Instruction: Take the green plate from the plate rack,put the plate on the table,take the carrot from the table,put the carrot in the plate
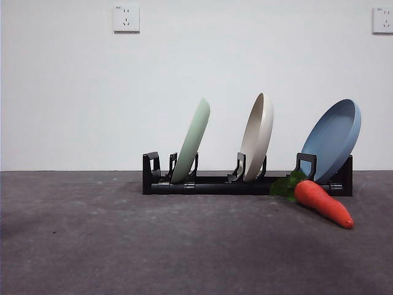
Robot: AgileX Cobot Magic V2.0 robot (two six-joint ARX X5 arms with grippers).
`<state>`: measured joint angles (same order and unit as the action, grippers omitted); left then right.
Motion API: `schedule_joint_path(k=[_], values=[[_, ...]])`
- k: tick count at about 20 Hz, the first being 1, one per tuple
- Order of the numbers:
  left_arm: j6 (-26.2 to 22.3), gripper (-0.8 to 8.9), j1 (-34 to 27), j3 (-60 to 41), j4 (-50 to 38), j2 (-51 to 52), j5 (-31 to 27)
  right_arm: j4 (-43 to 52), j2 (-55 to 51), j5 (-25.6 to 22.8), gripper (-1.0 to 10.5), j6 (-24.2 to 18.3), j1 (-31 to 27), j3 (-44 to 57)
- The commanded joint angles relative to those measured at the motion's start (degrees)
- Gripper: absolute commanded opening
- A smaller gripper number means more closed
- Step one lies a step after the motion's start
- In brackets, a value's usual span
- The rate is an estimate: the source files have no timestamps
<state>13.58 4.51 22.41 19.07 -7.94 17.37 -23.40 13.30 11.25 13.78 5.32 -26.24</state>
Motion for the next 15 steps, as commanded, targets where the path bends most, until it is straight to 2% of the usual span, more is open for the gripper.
schedule_joint_path(k=[1, 9, 15], values=[[-0.57, -0.06, -0.11, 4.5, 3.04, -3.39, 3.3, -5.7, 4.59, 2.75, -0.1, -4.96, 0.04, -6.86], [-6.99, -0.06, -0.11, 17.22, 16.15, -12.55, 13.49, -25.59, 17.79, 11.98, -0.1, -14.6, 0.07, -23.32], [-13.7, -0.06, -0.09, 24.44, 27.76, -16.74, 18.84, -36.52, 23.82, 20.26, -0.1, -19.12, 0.07, -28.72]])
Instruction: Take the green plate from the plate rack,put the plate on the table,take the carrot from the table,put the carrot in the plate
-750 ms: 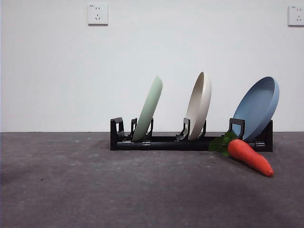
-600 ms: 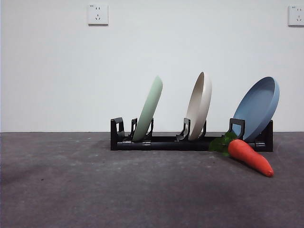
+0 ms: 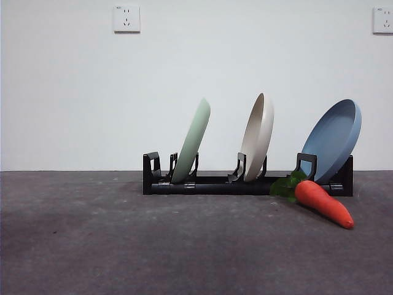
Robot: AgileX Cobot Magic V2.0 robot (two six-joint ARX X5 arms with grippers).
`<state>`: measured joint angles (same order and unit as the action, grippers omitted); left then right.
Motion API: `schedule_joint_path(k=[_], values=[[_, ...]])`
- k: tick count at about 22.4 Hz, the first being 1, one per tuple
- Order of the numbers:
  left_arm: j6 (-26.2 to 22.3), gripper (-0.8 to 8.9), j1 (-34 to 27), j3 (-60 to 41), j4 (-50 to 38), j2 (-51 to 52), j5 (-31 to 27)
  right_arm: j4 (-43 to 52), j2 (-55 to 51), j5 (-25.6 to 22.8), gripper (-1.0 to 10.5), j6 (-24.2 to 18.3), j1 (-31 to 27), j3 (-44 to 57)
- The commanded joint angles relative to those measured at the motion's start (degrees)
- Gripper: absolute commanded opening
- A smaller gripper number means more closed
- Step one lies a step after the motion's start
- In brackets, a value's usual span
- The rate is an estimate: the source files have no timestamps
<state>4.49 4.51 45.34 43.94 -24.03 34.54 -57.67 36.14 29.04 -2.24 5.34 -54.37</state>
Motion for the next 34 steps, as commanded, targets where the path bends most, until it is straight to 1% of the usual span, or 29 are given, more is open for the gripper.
schedule_joint_path(k=[1, 4, 6, 7, 8, 9, 10, 11, 19, 22, 27, 34], values=[[-5.33, -0.06, -0.09, 2.29, 4.35, -0.98, 2.21, -3.32, 1.51, 3.78, -0.1, -3.58, 0.04, -0.66], [-6.25, -0.04, -0.09, 3.58, 7.48, -1.07, 3.17, -5.99, 2.95, 4.46, 0.0, -5.11, 0.04, -0.66], [-6.21, 0.23, -0.11, 3.58, 8.22, -1.07, 3.04, -5.9, 3.15, 4.44, 0.2, -5.09, 0.04, -0.66], [-5.99, 1.44, -0.11, 3.58, 8.52, -1.09, 3.04, -5.86, 3.15, 4.31, 1.2, -5.01, 0.04, -0.66], [-5.99, 3.0, -0.11, 3.58, 8.63, -1.11, 3.04, -5.86, 3.15, 3.78, 2.5, -4.63, 0.04, -0.66], [-5.99, 4.84, -0.11, 3.58, 8.61, -1.14, 3.04, -5.86, 3.15, 3.58, 4.3, -4.66, 0.02, -0.66], [-5.99, 5.39, -0.11, 3.58, 8.5, -1.14, 3.04, -5.84, 3.15, 3.61, 5.7, -4.66, 0.04, -0.66], [-5.99, 5.35, -0.11, 3.58, 8.37, -1.14, 3.06, -5.86, 3.15, 3.61, 6.4, -4.66, 0.04, -0.66], [-5.6, 5.35, -0.11, 3.72, 6.12, -3.48, 3.08, -5.84, 3.23, 3.61, 6.3, -4.68, 0.04, -0.66], [-4.96, 5.35, -0.09, 3.87, 3.52, -5.73, 3.08, -5.81, 3.26, 3.61, 6.3, -4.66, 0.04, -0.66], [-2.56, 5.35, 1.09, 3.89, -5.84, -11.1, 3.45, -5.81, 3.26, 3.58, 6.3, -4.68, 0.04, -0.66], [1.92, 5.35, 7.37, 4.04, -23.17, -22.64, 2.16, -5.81, 4.09, 3.58, 6.3, -4.66, 0.04, -0.66]])
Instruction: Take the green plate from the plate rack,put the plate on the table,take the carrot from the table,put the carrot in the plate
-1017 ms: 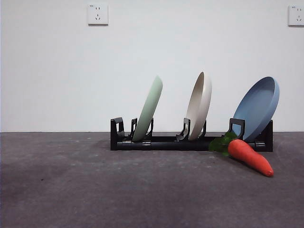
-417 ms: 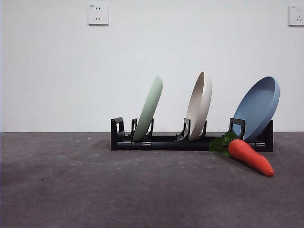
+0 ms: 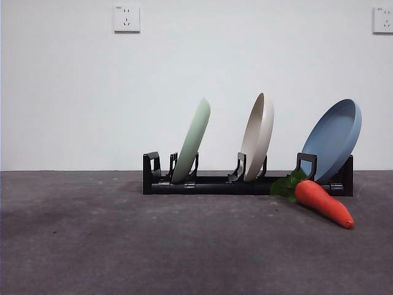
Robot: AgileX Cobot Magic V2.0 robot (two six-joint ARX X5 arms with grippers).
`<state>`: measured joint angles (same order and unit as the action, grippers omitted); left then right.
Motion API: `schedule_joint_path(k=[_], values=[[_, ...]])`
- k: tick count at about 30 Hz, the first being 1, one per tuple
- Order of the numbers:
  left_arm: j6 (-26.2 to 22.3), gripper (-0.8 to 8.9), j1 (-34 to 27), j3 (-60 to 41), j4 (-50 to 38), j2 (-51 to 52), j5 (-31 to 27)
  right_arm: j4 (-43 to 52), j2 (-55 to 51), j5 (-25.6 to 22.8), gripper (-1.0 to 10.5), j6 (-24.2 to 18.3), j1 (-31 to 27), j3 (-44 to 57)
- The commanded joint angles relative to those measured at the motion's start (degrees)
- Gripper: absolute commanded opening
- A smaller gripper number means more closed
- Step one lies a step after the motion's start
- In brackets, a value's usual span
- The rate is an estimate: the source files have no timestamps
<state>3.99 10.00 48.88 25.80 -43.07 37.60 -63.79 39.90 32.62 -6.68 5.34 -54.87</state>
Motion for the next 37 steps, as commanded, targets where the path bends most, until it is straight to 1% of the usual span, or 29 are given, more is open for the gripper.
schedule_joint_path(k=[1, 4, 6, 9, 11, 16, 22, 27, 31, 37], values=[[2.4, 5.35, 3.28, 1.14, -7.02, -6.25, -2.54, 0.31, 0.59, 0.0, 6.3, -0.22, 0.04, -0.15], [1.75, 5.35, 6.93, 4.48, -9.46, -13.55, -7.1, 0.31, 1.14, 0.0, 6.3, -0.22, 0.04, -0.15], [1.03, 5.35, 8.74, 7.28, -10.67, -18.34, -9.07, 0.31, 1.49, 0.0, 6.3, -0.24, 0.04, -0.15], [-1.14, 5.35, 10.8, 12.94, -11.89, -26.53, -12.17, 0.31, 2.21, 0.0, 6.3, -0.24, 0.04, -0.15], [-2.73, 5.35, 11.82, 17.35, -12.07, -32.26, -13.68, 0.31, 2.69, 0.0, 6.3, -0.24, 0.04, -0.15], [-4.31, 5.35, 13.92, 27.39, -12.98, -44.76, -16.74, 0.31, 3.58, 0.02, 6.3, -0.24, 0.04, -0.15], [-4.44, 5.35, 14.8, 37.48, -15.28, -57.35, -18.38, 0.28, 3.98, 0.02, 6.3, -0.24, 0.04, -0.15], [-5.62, 5.35, 15.65, 43.08, -17.0, -65.13, -19.85, 0.28, 3.98, 0.0, 6.3, -0.24, 0.02, -0.15], [-5.64, 5.33, 16.15, 43.8, -19.5, -68.83, -22.58, 0.31, 3.98, 0.0, 6.3, -0.24, 0.02, -0.15], [-5.68, 5.3, 16.65, 43.8, -20.87, -72.67, -24.09, 0.33, 3.98, 0.0, 6.3, -0.24, 0.02, -0.15]])
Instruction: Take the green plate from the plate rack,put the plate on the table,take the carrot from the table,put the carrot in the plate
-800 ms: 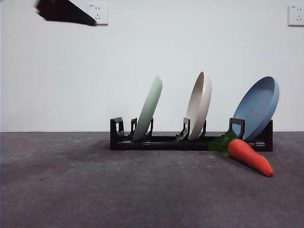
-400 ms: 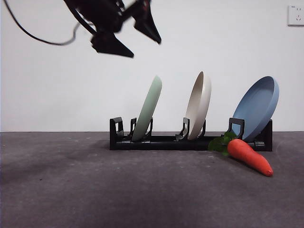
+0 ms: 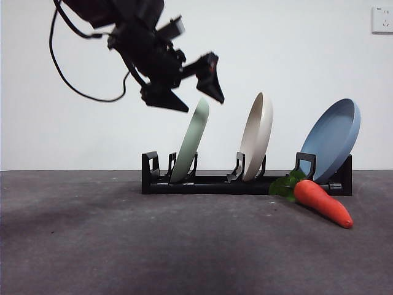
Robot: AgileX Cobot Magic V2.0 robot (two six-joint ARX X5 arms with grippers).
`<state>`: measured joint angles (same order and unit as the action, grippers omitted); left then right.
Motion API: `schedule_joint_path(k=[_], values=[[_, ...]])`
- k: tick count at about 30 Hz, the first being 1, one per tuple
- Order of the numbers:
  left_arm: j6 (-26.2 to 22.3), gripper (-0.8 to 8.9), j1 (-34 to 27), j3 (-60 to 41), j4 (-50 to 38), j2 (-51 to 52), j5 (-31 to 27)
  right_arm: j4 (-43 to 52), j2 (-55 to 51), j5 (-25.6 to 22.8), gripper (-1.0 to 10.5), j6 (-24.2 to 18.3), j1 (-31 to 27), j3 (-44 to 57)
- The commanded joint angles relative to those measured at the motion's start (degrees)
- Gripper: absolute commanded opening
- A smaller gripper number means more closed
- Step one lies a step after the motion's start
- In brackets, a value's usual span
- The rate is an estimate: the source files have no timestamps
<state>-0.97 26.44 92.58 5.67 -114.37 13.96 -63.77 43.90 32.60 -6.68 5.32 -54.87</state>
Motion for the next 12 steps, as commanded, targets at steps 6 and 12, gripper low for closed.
schedule_joint_path(k=[6, 12], values=[[-0.68, 2.98, 0.35, 0.11, -1.14, -3.23, -0.28, 0.31, -0.02, 0.02, 6.3, -0.26, 0.04, -0.15], [-0.68, 0.1, 0.61, 0.11, -0.9, -3.48, 1.57, 0.31, -0.02, 0.02, 6.3, -0.26, 0.04, -0.15]])
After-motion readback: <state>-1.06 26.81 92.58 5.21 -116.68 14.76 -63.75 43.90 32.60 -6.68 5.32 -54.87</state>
